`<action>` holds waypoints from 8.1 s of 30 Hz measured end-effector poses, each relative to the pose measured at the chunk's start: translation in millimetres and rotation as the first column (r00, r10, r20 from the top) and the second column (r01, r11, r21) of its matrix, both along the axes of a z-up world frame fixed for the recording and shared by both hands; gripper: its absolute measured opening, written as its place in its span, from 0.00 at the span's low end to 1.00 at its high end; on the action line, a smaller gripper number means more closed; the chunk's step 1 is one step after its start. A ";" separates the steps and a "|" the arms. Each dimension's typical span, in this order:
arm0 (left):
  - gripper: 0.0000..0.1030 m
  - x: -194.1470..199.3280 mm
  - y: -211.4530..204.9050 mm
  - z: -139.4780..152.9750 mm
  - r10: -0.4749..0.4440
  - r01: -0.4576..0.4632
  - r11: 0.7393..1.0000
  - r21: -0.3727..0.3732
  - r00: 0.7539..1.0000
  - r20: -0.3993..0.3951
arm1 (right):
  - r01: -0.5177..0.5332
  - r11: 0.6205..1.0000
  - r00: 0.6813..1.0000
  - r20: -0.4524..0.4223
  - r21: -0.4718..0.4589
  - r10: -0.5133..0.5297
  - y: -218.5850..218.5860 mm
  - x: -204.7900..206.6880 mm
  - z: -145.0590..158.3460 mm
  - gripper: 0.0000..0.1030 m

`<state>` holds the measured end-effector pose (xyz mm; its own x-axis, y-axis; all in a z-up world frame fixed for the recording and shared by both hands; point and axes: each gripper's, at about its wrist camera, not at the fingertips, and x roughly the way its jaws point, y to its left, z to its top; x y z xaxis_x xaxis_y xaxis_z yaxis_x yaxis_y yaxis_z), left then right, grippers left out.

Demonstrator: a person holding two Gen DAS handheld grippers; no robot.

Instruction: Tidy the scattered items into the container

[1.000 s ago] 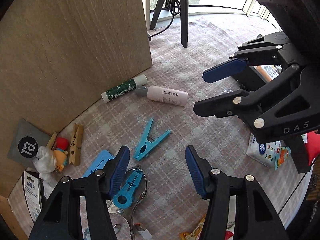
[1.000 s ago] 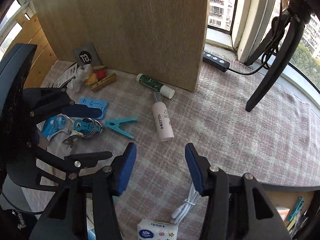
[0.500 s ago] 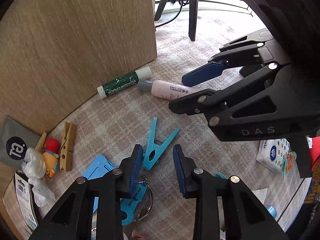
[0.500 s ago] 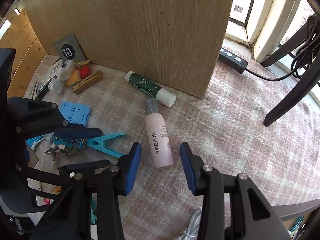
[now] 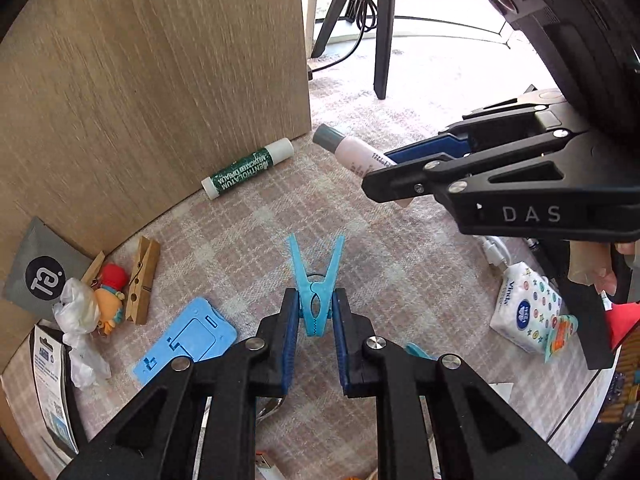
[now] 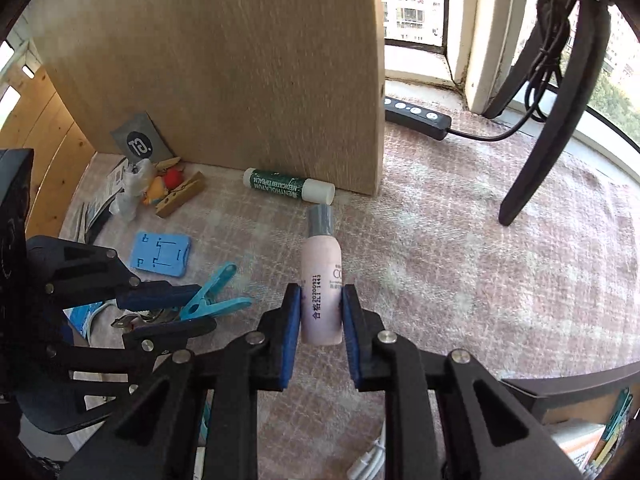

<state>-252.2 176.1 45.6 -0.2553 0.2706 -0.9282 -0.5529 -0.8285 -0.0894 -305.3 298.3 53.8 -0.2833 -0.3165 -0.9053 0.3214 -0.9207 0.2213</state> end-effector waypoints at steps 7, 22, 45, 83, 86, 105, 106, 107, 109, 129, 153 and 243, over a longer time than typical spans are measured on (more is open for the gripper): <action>0.15 32.2 33.8 47.6 -0.024 0.029 0.995 0.091 0.998 -0.055 | 0.091 0.994 0.990 -0.098 -0.065 -0.097 60.8 46.9 60.4 0.20; 0.15 107.3 187.5 111.2 -0.228 0.255 0.943 0.214 0.963 -0.141 | 0.542 0.840 0.825 -0.166 -0.037 -0.540 268.9 158.8 100.6 0.20; 0.55 176.6 252.5 144.0 -0.298 0.350 0.927 0.136 0.905 -0.303 | 0.631 0.774 0.752 -0.206 -0.049 -0.626 310.7 213.2 115.7 0.56; 0.73 260.8 -3.5 190.9 0.208 -0.165 0.976 0.143 0.901 -0.381 | 0.370 0.927 0.871 -0.323 -0.065 -0.370 81.8 318.4 160.3 0.60; 0.73 264.0 -17.2 189.9 0.231 -0.188 0.971 0.146 0.894 -0.383 | 0.339 0.938 0.885 -0.311 -0.079 -0.346 66.1 320.0 158.3 0.60; 0.73 244.7 -84.8 172.0 0.335 -0.308 0.942 0.132 0.873 -0.354 | 0.258 0.966 0.911 -0.333 0.006 -0.241 7.0 302.4 141.9 0.60; 0.73 243.3 -88.5 169.0 0.342 -0.317 0.940 0.127 0.872 -0.351 | 0.257 0.966 0.911 -0.338 0.018 -0.237 4.7 301.8 140.2 0.60; 0.73 242.1 -93.0 165.3 0.348 -0.325 0.938 0.122 0.872 -0.344 | 0.255 0.967 0.912 -0.337 0.023 -0.233 2.9 300.8 138.0 0.60; 0.73 239.8 -100.2 158.5 0.358 -0.340 0.934 0.114 0.874 -0.328 | 0.247 0.969 0.919 -0.322 0.020 -0.227 0.1 298.5 132.2 0.60; 0.73 221.0 -146.5 151.5 0.450 -0.442 0.891 0.105 0.827 -0.337 | 0.147 0.987 0.948 -0.293 0.060 -0.123 -21.8 274.5 113.9 0.60; 0.62 64.8 -79.7 29.6 -0.100 0.085 0.985 -0.153 0.990 -0.095 | -0.049 0.996 0.999 0.005 0.077 0.049 -40.9 143.8 19.3 0.45; 0.34 2.7 -83.5 26.1 -0.038 0.039 0.999 -0.023 0.999 0.007 | 0.023 0.999 0.999 0.032 0.046 -0.024 -31.2 107.4 12.5 0.22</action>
